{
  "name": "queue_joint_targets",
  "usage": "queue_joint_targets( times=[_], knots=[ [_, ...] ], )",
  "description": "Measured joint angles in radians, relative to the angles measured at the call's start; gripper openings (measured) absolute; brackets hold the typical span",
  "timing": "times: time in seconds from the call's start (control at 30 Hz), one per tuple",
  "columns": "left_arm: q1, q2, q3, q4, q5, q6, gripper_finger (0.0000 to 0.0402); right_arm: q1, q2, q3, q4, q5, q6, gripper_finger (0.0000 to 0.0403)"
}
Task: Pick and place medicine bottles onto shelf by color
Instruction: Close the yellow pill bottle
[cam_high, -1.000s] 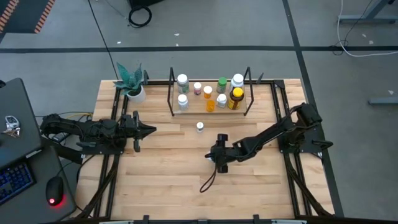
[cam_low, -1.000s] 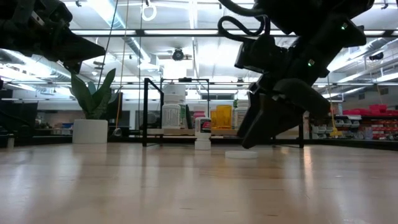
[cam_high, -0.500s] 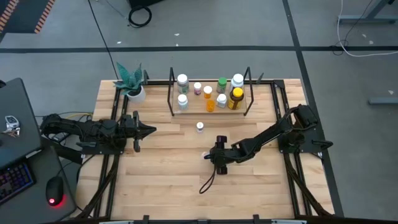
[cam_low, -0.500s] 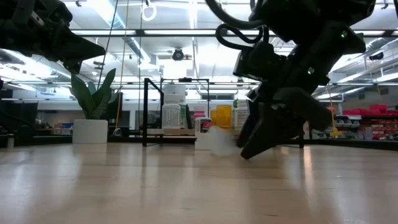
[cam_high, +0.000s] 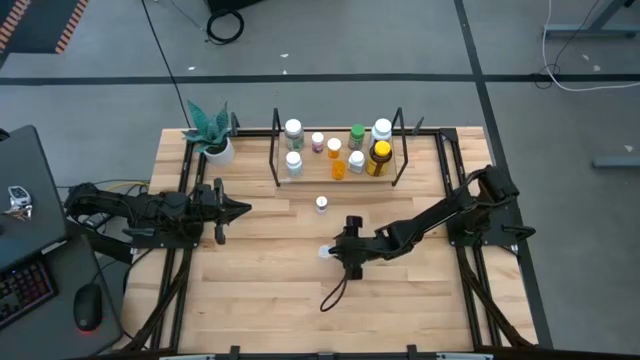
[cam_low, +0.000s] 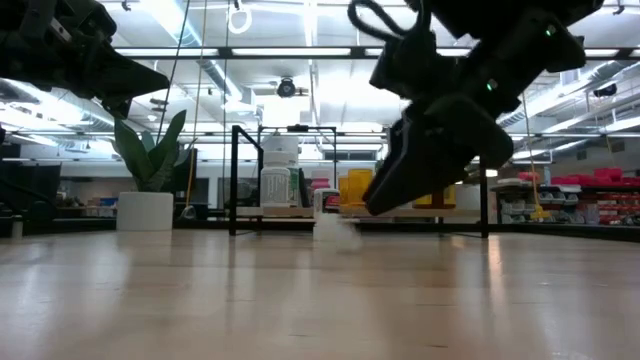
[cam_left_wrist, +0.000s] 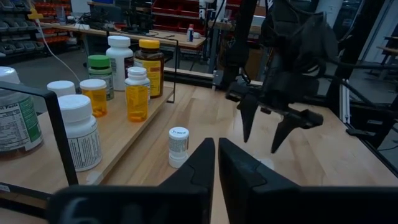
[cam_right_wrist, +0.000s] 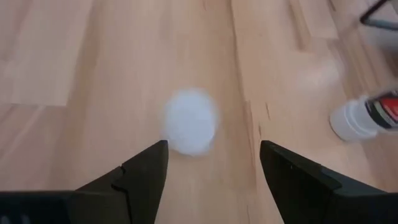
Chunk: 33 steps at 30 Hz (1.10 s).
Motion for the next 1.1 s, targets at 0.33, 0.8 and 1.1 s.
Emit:
queue_joint_targets(
  times=[0.33,0.8,1.1],
  knots=[
    [0.000,0.000,0.000,0.000,0.000,0.000,0.0029,-0.016,-0.001,0.000,0.140,-0.051,-0.076,0.0263],
    [0.000,0.000,0.000,0.000,0.000,0.000,0.0025,-0.087,0.130,0.001,0.250,-0.076,-0.071,0.0263],
    [0.000,0.000,0.000,0.000,0.000,0.000,0.0031,-0.093,0.130,0.001,0.227,-0.077,-0.066,0.0263]
  ],
)
